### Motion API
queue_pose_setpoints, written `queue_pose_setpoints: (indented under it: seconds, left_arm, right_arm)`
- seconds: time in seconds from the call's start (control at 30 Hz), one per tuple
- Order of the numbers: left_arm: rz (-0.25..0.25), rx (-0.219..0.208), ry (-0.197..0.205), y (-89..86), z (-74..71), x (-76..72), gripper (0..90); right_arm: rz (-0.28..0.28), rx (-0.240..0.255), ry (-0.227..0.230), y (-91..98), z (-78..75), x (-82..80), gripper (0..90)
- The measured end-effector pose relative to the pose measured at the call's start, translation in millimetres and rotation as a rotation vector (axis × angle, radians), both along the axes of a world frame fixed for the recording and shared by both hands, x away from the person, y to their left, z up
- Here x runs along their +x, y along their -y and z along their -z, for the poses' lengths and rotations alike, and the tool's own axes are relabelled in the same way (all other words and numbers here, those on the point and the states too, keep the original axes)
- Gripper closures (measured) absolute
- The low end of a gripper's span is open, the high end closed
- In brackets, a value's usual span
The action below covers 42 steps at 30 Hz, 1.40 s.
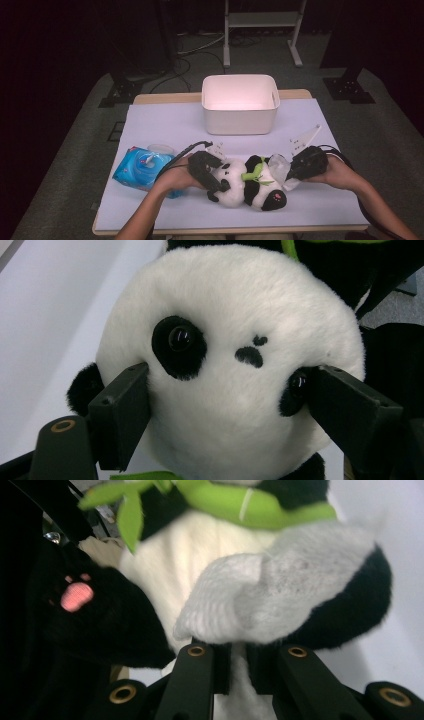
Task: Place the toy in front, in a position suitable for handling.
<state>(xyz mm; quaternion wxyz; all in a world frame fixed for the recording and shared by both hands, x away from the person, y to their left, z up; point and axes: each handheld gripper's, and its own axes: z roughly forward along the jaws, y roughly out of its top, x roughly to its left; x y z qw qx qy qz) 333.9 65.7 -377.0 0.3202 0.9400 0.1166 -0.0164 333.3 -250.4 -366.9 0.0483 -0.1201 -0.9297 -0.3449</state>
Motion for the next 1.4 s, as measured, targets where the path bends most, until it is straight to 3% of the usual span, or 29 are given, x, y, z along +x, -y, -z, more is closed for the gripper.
queue_pose_setpoints:
  seconds: [0.13, 0.33, 0.57, 0.83, 1.1, 1.4]
  left_arm:
    - [-0.003, 0.003, -0.002, 0.7, -0.2, 0.3, 19.2]
    - [-0.004, 0.005, 0.004, 2.4, -0.5, -1.4, 19.2]
    - [-0.008, 0.012, 0.009, 1.7, 0.0, -1.4, 19.2]
    - [0.002, 0.034, 0.013, 2.3, -1.4, -1.6, 19.3]
    - [0.010, 0.011, 0.013, -2.2, 0.1, -4.7, 19.2]
    - [0.012, 0.015, 0.024, -4.1, 0.0, -9.8, 19.2]
  right_arm:
    - [-0.020, -0.006, 0.017, -10.1, -5.5, -0.8, 81.8]
    - [-0.053, 0.022, 0.030, -25.6, -13.9, -2.0, 81.8]
    - [-0.106, 0.052, 0.020, -40.6, -16.1, -7.4, 81.7]
    - [-0.127, 0.061, 0.008, -38.1, -10.7, -17.8, 81.7]
    - [-0.105, 0.052, -0.005, -25.7, -5.1, -20.6, 82.0]
    - [-0.073, 0.067, -0.015, -11.9, 1.2, -21.3, 82.1]
